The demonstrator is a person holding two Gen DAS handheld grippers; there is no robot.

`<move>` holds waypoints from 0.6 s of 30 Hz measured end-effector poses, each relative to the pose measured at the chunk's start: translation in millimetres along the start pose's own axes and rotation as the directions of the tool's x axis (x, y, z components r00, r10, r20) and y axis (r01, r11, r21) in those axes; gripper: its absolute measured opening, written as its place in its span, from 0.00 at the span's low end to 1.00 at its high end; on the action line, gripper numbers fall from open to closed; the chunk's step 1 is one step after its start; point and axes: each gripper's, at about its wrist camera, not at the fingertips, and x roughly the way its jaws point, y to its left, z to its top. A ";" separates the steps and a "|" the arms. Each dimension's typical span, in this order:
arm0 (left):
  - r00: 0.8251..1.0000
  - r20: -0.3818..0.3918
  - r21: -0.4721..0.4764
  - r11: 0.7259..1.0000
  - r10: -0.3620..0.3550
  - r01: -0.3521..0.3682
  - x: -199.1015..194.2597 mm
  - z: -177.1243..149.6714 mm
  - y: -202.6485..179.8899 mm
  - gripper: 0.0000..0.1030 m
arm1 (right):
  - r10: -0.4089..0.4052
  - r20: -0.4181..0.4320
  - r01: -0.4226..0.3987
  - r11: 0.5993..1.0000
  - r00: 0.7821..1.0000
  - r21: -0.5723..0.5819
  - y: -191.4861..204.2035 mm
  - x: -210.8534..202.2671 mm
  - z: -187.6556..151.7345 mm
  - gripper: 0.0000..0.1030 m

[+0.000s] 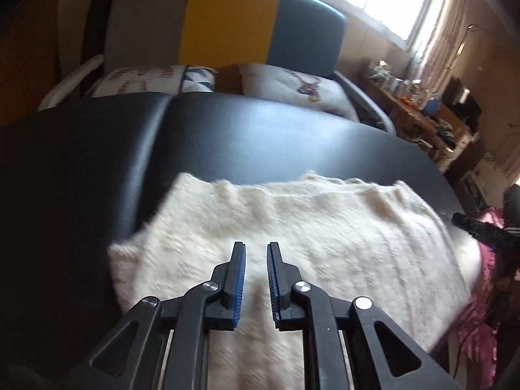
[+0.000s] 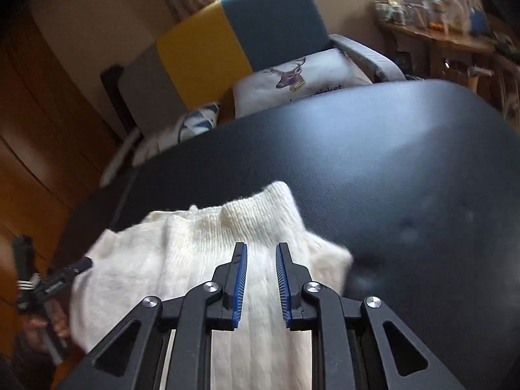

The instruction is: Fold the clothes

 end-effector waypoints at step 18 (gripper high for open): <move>0.939 -0.197 0.474 0.811 -0.282 0.343 19.5 -42.9 -215.1 0.12 | 0.500 -0.130 -0.466 0.856 0.856 0.225 -79.5 -28.9 -83.2 0.77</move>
